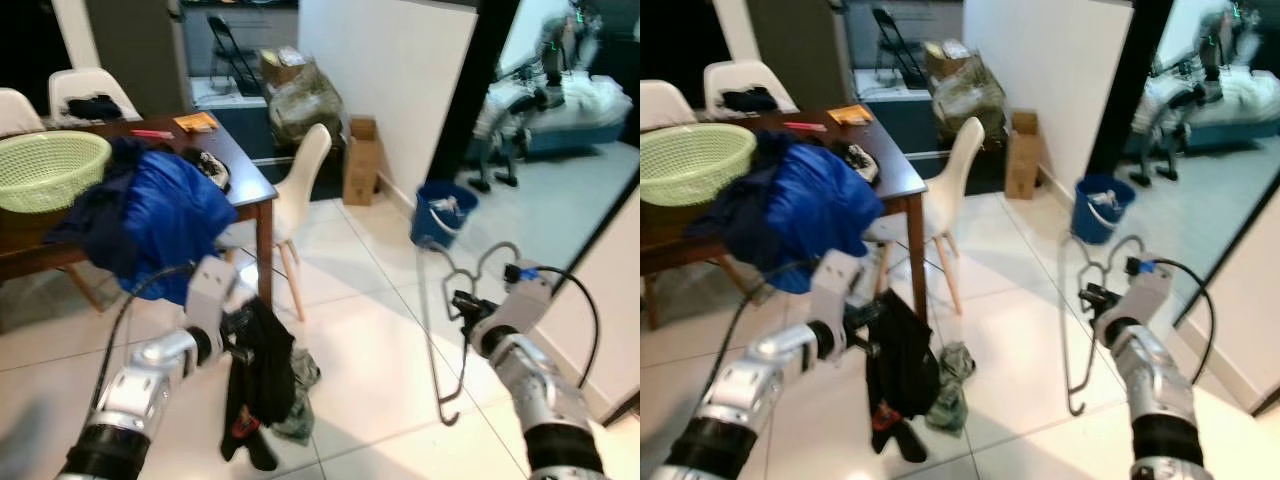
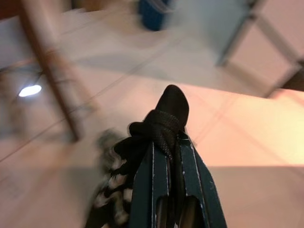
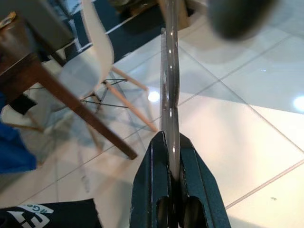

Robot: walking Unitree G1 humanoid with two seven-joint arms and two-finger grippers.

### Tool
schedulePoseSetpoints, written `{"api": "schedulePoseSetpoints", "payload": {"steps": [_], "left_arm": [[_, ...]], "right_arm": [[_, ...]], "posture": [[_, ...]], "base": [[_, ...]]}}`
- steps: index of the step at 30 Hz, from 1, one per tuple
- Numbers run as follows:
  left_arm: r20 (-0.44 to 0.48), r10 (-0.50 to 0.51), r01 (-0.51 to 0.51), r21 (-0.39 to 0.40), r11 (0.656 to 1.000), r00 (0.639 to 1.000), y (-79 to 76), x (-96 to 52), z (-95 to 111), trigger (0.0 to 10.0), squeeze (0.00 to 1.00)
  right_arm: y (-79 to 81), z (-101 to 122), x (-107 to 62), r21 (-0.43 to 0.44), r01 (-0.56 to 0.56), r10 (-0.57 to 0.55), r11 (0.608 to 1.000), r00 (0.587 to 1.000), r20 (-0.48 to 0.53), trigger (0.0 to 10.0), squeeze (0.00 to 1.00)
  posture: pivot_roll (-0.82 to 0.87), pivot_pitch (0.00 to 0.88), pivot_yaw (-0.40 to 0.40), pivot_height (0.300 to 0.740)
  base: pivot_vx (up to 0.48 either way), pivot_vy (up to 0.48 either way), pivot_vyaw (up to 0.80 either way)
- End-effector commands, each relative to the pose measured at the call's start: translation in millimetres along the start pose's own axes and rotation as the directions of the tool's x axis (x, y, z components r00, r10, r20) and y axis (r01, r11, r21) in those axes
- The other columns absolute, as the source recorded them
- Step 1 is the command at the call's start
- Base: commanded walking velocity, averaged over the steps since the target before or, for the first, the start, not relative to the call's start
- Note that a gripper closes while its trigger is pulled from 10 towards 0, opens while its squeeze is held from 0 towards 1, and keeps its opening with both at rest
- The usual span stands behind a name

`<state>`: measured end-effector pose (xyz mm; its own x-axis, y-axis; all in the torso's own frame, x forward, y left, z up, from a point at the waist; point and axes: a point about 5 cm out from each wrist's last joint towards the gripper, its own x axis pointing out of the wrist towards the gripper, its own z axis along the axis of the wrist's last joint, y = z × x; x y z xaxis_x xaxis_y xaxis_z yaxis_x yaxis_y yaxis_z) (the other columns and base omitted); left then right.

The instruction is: Hang hanger

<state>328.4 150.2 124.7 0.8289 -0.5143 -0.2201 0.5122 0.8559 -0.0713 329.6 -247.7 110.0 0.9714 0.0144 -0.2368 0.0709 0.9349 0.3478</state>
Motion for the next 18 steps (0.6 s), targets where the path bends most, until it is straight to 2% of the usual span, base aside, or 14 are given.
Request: {"api": "schedulePoseSetpoints", "payload": {"steps": [1,3,8,13,14,16,18], "left_arm": [[0.015,-0.038,0.038,-0.003,0.999,0.999,-4.1,2.2,1,10.0,0.0],[0.01,-0.116,0.117,-0.08,0.99,0.993,-7.5,8.2,0,10.0,0.0],[0.003,-0.211,0.209,-0.15,0.966,0.978,-10.6,15.2,-1,10.0,0.0],[0.001,-0.223,0.22,-0.158,0.963,0.975,-10.7,18.4,-1,10.0,0.0],[0.02,-0.239,0.239,-0.152,0.959,0.971,-11.7,20.8,1,0.0,0.0],[0.044,-0.242,0.246,-0.148,0.958,0.969,-11.2,23.0,4,0.0,0.0],[0.087,-0.203,0.215,-0.162,0.963,0.975,-5.7,24.8,11,0.4,0.0]], "right_arm": [[1.0,6,0.2,-0.012,-0.006,0.006,1.0,1.0,0.011,10.0,0.0],[0.9,7,1.3,-0.037,-0.017,0.017,0.999,1.0,-0.018,10.0,0.0],[-3.1,10,3.8,-0.083,-0.023,0.02,0.996,0.999,-0.046,10.0,0.0],[-7.6,13,4.1,-0.081,-0.022,0.018,0.996,0.999,-0.05,10.0,0.0],[-13.2,16,3.1,-0.07,-0.014,0.011,0.997,0.999,-0.048,10.0,0.0],[-17.0,19,2.3,-0.065,-0.009,0.006,0.998,0.999,-0.044,10.0,0.0],[-20.4,22,0.9,-0.077,-0.003,0.0,0.997,1.0,-0.031,10.0,0.0]], "posture": [[0.01,0.0,-0.054,0.74],[-0.01,0.0,-0.053,0.74],[-0.02,0.0,-0.058,0.74],[-0.03,0.0,-0.06,0.74],[-0.03,0.0,-0.058,0.74],[-0.05,0.0,-0.048,0.74],[-0.05,0.0,-0.039,0.74]], "base": [[0.0,0.0,-0.8],[0.0,0.0,-0.8],[0.0,0.0,-0.8],[0.0,0.0,-0.8],[0.0,0.0,-0.8],[0.0,0.0,-0.8],[0.0,0.0,-0.8]]}}
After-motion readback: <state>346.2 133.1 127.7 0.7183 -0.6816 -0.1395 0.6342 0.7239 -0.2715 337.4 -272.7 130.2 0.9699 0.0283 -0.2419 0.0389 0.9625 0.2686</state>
